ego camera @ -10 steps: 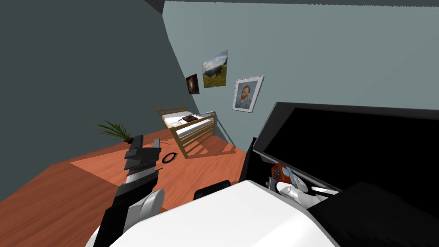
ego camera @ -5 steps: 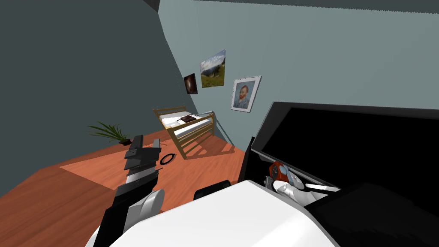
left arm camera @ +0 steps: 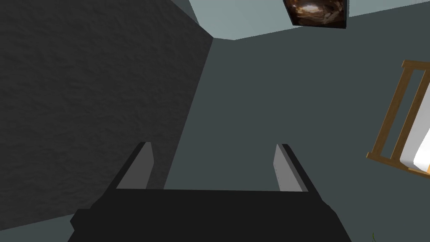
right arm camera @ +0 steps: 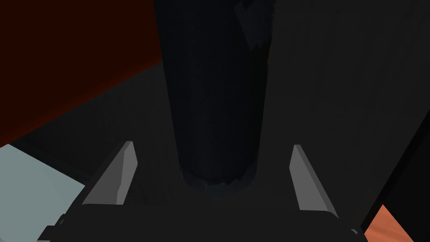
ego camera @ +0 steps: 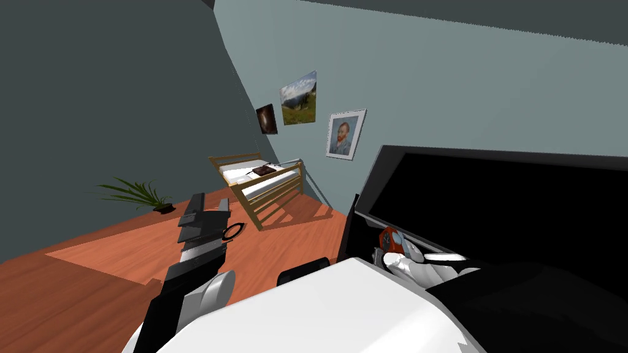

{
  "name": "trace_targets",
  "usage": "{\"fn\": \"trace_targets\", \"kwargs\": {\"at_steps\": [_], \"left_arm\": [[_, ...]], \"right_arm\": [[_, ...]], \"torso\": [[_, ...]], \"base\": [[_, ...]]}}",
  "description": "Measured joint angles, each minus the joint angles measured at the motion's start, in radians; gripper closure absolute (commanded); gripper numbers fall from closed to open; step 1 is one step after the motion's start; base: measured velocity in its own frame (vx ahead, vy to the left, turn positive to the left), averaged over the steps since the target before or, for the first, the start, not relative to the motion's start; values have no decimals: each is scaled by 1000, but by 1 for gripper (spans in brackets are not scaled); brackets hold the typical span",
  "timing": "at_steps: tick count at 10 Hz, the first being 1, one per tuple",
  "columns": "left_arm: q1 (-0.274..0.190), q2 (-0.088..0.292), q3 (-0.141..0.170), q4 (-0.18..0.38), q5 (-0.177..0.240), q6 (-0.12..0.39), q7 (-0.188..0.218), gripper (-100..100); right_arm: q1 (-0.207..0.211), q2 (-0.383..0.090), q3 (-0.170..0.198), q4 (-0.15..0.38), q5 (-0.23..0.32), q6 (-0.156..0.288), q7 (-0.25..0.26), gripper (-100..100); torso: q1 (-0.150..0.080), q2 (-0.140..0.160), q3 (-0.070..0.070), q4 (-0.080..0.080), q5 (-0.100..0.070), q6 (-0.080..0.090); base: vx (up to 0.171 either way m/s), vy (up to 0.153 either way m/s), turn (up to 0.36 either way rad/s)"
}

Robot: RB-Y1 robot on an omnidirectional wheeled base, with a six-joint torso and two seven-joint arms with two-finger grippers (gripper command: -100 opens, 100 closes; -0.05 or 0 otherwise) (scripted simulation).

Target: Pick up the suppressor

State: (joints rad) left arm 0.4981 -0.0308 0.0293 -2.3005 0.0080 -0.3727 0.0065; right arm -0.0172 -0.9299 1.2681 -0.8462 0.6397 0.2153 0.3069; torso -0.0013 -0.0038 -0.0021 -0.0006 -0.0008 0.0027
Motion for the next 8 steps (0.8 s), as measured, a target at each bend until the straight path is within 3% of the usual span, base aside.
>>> {"fn": "trace_targets", "kwargs": {"at_steps": [1,4,5,6,7,8], "left_arm": [[0,0,0,0,0,0,0,0],[0,0,0,0,0,0,0,0],[0,0,0,0,0,0,0,0],[0,0,0,0,0,0,0,0],[0,0,0,0,0,0,0,0],[0,0,0,0,0,0,0,0]], "right_arm": [[-31,-14,44,-31,-47,22,13,-100],[-100,-7,136,-32,-119,51,34,-100],[-105,0,159,-22,-120,51,32,-100],[-135,-10,202,-56,-165,79,47,-100],[-155,-10,233,-56,-189,90,55,-100],[-162,-5,255,-43,-192,84,52,-100]], "torso": [[-1,0,0,0,0,0],[-1,0,0,0,0,0],[0,0,0,0,0,0],[0,0,0,0,0,0],[0,0,0,0,0,0],[0,0,0,0,0,0]], "base": [[1,-26,-72],[0,-30,-72],[2,-29,-157],[2,-27,-90],[1,-12,12],[14,10,-68]]}}
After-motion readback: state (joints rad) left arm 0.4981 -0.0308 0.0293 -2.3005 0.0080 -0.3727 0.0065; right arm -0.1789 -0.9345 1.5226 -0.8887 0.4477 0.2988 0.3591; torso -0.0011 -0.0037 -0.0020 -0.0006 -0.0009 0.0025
